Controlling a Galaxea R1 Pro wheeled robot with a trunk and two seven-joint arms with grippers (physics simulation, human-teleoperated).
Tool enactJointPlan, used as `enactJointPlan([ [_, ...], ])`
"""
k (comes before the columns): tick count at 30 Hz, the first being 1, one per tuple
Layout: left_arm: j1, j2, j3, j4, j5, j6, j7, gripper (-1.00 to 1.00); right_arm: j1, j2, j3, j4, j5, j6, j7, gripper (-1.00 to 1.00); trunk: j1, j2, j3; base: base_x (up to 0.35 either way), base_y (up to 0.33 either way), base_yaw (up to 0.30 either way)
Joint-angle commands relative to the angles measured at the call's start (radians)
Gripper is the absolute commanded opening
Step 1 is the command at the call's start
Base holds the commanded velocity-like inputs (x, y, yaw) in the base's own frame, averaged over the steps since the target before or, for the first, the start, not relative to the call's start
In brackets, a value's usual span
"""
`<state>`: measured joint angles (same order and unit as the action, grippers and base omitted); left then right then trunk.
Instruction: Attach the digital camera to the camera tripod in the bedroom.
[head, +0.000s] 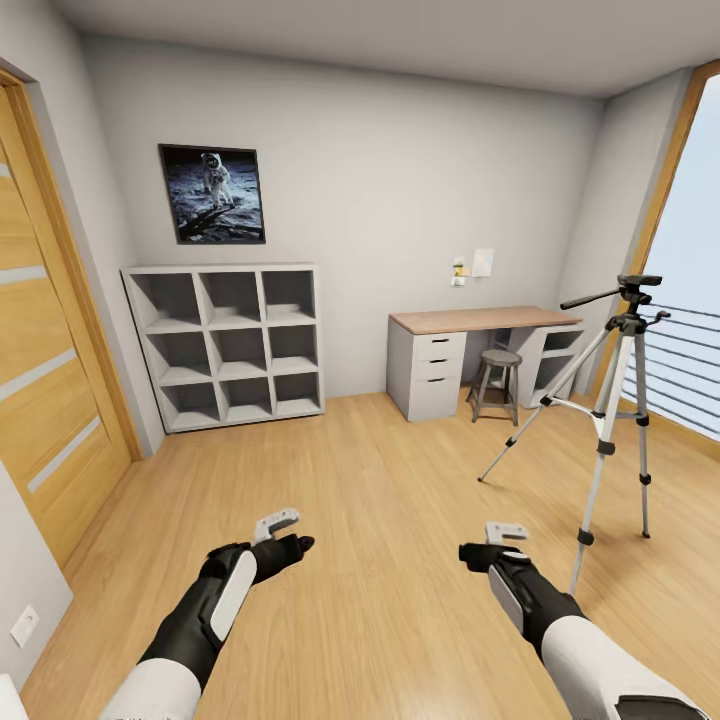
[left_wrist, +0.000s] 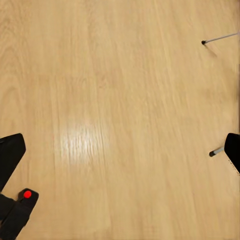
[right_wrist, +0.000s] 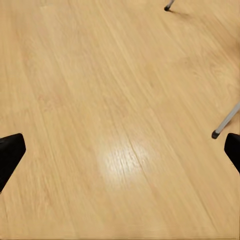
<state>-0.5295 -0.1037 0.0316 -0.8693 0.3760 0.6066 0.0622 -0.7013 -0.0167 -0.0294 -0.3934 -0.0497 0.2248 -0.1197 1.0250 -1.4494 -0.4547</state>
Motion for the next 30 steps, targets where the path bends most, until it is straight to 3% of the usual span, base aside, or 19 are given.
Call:
enactJointPlan([
  [1,-0.002,-0.003,0.001,-0.01,0.01,0.005,0.012,1.0,-0.001,0.0,0.0,-0.004,-0.005,0.014,-0.003,1.0,0.0,-0.001,-0.001,0.0,0.0,0.0],
  [11,-0.007,-0.023,-0.046,-0.041,0.012,-0.004,0.064,1.0,-0.006,-0.003,-0.003,-0.01,-0.009,0.041,0.0,1.0,0.0,-0.001,-0.001,0.0,0.0,0.0],
  [23,-0.007,-0.04,-0.056,-0.039,0.016,-0.005,0.144,1.0,-0.006,-0.012,-0.003,-0.008,-0.015,0.049,0.004,1.0,0.0,-0.001,-0.001,0.0,0.0,0.0],
  [30,-0.007,-0.046,-0.057,-0.042,0.016,-0.004,0.15,1.0,-0.006,-0.011,-0.004,-0.002,-0.016,0.051,0.005,1.0,0.004,-0.008,-0.004,0.0,0.0,0.0],
])
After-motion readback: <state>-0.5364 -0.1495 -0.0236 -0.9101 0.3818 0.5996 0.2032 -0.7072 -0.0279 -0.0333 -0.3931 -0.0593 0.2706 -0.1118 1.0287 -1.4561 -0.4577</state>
